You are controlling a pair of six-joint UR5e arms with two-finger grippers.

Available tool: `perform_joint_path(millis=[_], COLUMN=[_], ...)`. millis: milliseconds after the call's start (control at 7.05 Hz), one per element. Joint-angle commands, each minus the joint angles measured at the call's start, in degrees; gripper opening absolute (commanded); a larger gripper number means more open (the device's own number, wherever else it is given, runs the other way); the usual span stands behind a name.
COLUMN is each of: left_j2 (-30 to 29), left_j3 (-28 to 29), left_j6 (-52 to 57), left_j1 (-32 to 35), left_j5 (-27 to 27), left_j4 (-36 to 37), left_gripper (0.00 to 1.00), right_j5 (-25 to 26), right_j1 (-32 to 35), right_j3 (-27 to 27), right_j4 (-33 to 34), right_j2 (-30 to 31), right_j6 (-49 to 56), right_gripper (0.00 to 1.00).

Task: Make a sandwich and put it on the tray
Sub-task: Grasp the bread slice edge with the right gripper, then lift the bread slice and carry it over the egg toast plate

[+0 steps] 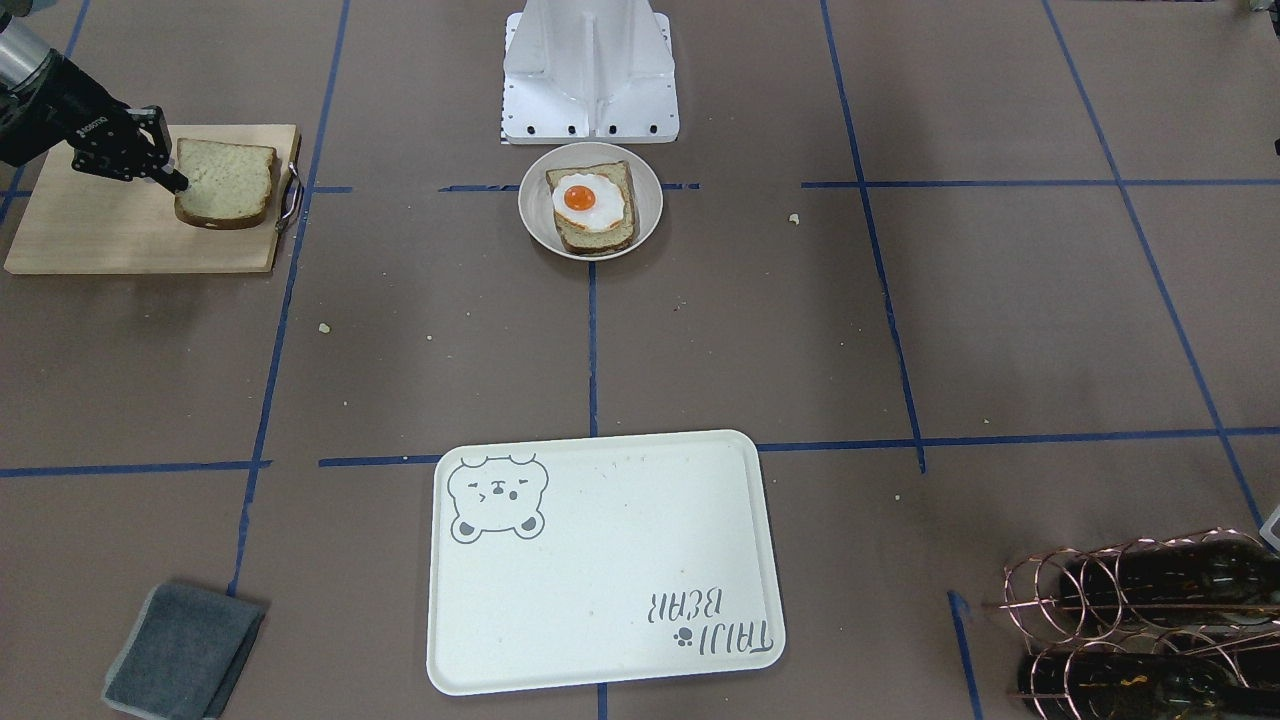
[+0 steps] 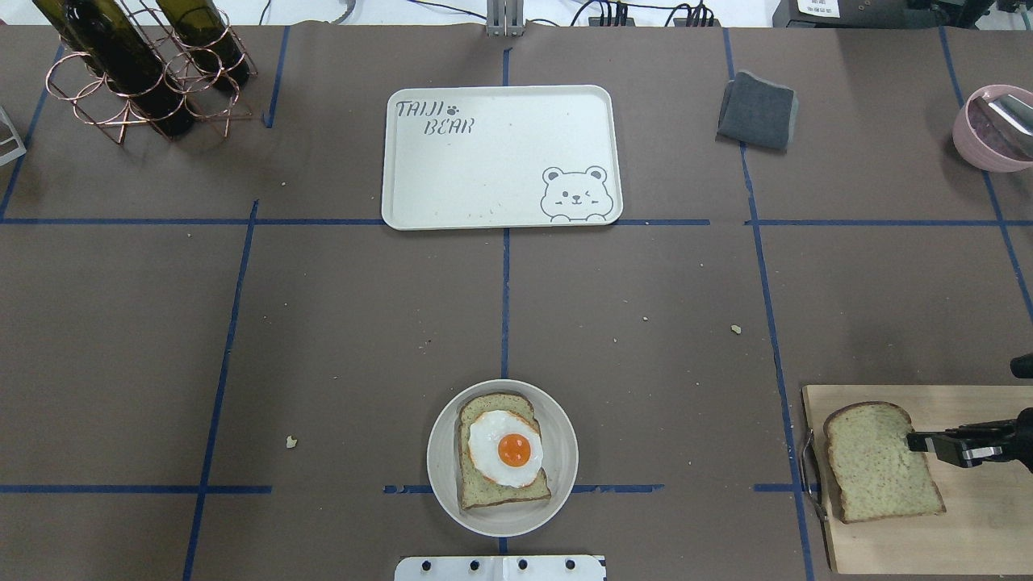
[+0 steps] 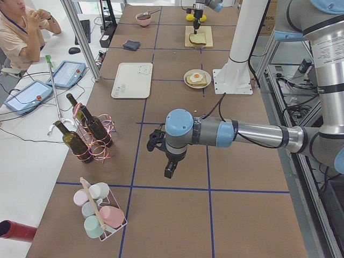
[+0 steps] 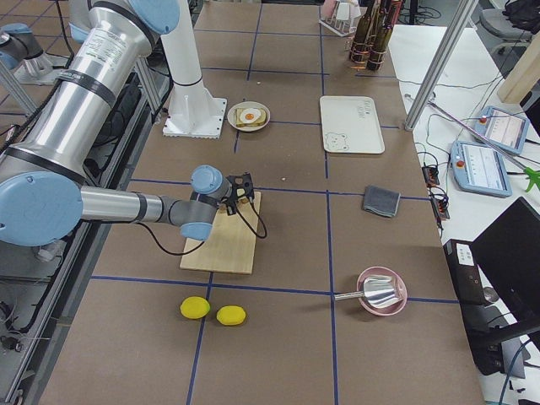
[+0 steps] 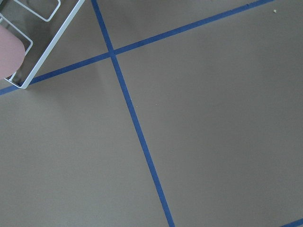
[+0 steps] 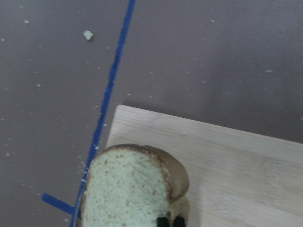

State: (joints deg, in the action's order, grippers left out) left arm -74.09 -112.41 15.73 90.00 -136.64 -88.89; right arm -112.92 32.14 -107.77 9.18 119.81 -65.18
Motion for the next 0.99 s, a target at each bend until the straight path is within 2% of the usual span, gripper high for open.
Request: perform_joint_path(millis=[0, 142, 567, 851], left_j2=[0.0, 0.0, 0.1, 0.1], left_j3=[0.2, 0.3, 0.4, 0.5], left_j6=[0.0, 0.0, 0.0, 0.0], left_j1=[0.0, 0.0, 0.0, 0.0], left_j5=[0.1, 0.0, 0.0, 0.0], left_j4=[0.0, 0.0, 0.0, 0.0], left_gripper=[1.0, 1.0, 1.0, 1.0], right_j5=[-0.7, -0.7, 1.3, 15.8], right_j1=[-0.1, -0.6, -4.9, -17.1], right_j3=[-4.5, -4.6, -4.7, -3.9], right_j4=[0.5, 2.5, 19.3, 27.9], right_j2=[-5.0, -10.0, -30.4, -38.2], right_j6=[-7.9, -10.8, -19.4, -19.4], right_gripper=[0.0, 0.0, 0.0, 0.0])
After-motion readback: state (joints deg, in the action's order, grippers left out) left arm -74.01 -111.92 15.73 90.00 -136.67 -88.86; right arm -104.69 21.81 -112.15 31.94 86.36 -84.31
